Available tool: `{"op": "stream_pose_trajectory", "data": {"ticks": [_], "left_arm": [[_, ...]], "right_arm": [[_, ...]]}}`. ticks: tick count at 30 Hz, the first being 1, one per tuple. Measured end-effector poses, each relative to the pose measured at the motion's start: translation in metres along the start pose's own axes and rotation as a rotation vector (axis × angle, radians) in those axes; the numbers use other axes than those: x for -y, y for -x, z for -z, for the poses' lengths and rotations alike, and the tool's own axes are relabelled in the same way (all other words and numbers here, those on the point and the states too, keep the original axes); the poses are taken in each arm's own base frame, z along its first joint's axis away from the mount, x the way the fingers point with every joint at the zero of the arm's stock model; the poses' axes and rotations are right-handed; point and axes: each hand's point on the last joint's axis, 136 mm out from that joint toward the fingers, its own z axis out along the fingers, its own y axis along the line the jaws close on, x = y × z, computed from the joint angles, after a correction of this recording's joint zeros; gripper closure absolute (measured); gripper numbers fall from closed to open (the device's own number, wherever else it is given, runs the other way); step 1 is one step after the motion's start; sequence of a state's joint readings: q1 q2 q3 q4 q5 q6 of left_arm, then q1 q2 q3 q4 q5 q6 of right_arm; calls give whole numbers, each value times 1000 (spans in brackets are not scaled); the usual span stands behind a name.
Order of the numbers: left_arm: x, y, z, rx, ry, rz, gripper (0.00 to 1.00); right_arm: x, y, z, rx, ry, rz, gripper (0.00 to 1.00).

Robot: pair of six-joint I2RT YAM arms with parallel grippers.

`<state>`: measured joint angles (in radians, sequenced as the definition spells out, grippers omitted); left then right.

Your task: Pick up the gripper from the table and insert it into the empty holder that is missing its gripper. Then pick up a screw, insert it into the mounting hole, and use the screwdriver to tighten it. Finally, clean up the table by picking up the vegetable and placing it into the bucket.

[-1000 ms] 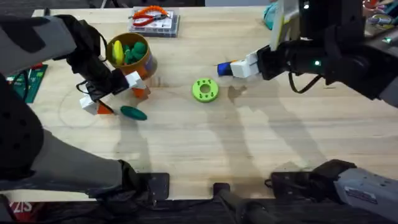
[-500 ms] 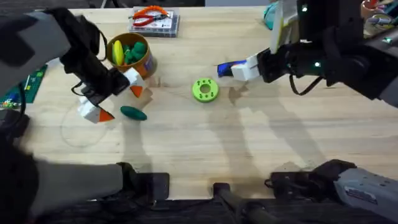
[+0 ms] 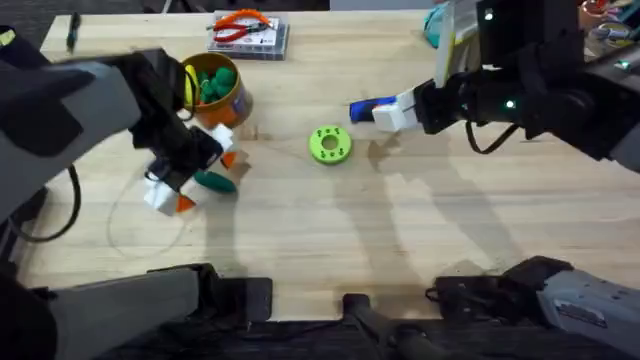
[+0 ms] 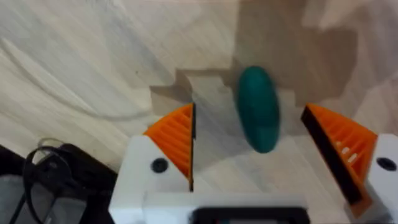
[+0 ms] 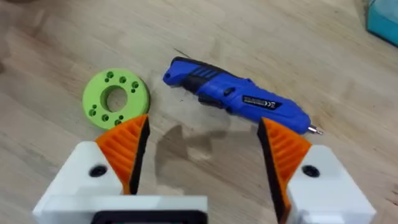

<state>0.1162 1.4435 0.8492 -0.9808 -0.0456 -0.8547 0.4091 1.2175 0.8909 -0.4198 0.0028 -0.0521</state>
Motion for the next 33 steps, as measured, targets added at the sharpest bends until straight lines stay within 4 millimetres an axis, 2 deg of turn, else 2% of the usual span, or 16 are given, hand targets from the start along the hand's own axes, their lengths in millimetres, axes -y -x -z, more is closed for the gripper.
{"op": "stream_pose_trajectory", "data": {"ticks": [3,6,8,12,14,17,19,21,25,28,33], "left_arm": [[-5,-7,-11,-19,8,27,18],[-3,-7,-12,-16,-6,46,89],[0,-6,-12,-13,-21,52,245],[0,-6,-12,-11,-19,61,472],[-1,-6,-12,-10,-16,65,620],[-1,-6,-12,-9,-13,66,745],[-1,-6,-11,-10,-12,65,758],[-3,-8,-9,-20,-1,64,820],[-3,-7,3,-30,11,60,843],[6,1,23,-16,-12,58,844],[27,19,71,30,-91,54,866]], "right_arm": [[0,0,0,0,0,0,36],[0,0,0,0,0,0,36],[0,0,0,0,0,0,36],[0,0,0,0,0,0,36],[0,0,0,0,0,0,36],[0,0,0,0,0,0,36],[0,0,0,0,0,0,36],[0,0,0,0,0,0,36],[0,0,0,0,0,0,36],[0,0,0,0,0,0,36],[0,0,0,0,0,0,36]]}}
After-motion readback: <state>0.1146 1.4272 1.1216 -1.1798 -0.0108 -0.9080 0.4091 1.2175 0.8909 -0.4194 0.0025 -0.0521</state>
